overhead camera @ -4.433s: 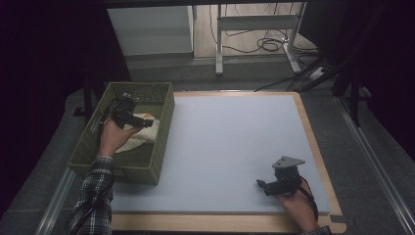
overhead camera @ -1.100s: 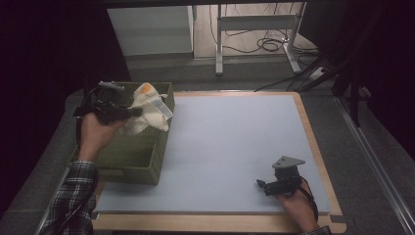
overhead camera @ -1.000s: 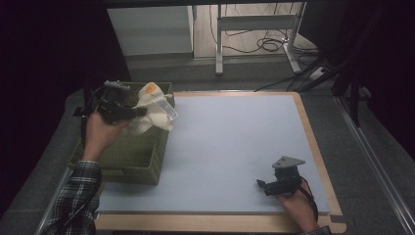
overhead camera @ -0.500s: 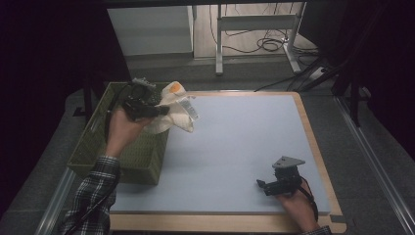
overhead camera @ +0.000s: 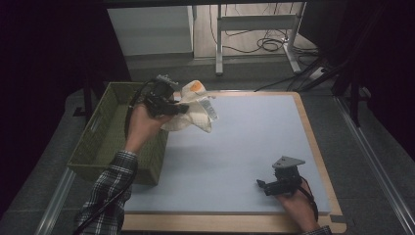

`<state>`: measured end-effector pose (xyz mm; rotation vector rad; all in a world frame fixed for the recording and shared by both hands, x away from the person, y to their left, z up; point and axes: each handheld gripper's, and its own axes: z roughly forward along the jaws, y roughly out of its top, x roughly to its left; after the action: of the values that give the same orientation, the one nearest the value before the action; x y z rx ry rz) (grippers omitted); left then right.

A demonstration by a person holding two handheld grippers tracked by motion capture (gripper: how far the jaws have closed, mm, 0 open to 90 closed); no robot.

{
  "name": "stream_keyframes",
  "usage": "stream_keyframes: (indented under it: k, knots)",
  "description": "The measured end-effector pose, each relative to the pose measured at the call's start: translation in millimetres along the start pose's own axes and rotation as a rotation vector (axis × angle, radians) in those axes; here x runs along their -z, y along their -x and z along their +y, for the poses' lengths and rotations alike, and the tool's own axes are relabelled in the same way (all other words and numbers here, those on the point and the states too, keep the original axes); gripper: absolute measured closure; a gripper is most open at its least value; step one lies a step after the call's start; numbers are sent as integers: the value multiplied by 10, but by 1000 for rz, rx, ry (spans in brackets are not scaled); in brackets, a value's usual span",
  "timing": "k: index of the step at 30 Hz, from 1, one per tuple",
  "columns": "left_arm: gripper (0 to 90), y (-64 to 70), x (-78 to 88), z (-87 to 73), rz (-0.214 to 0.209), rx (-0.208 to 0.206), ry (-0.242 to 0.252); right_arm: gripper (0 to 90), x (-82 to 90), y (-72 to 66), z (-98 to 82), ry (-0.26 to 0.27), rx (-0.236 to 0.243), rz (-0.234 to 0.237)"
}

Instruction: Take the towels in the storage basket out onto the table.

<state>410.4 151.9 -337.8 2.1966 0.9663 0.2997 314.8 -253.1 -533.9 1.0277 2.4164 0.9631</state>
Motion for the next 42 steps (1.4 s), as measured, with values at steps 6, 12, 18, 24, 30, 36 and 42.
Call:
stream_keyframes:
  k: [6, 12, 18, 24, 30, 36, 42]
  knots:
    - [745, 120, -184, 95, -31, -21, -6, 33, 0, -1, 0, -1, -1, 1]
    - [745, 242, -373, 144, -57, -37, -11, 33, 0, 0, 0, -1, 0, 1]
    - [740, 370, -584, 158, -80, -57, -26, 33, 0, 0, 0, -1, 0, 1]
    - [738, 489, -805, 140, -95, -76, -37, 32, 0, 0, 0, -1, 0, 1]
    - [738, 602, -1056, 67, -120, -91, -47, 33, 1, 0, 0, 0, -2, 0]
    - [733, 691, -1343, -42, -150, -81, -60, 33, 0, 1, 0, 0, -1, 0]
    - [722, 768, -1583, -137, -166, -81, -60, 33, 0, 1, 0, 1, 0, 0]
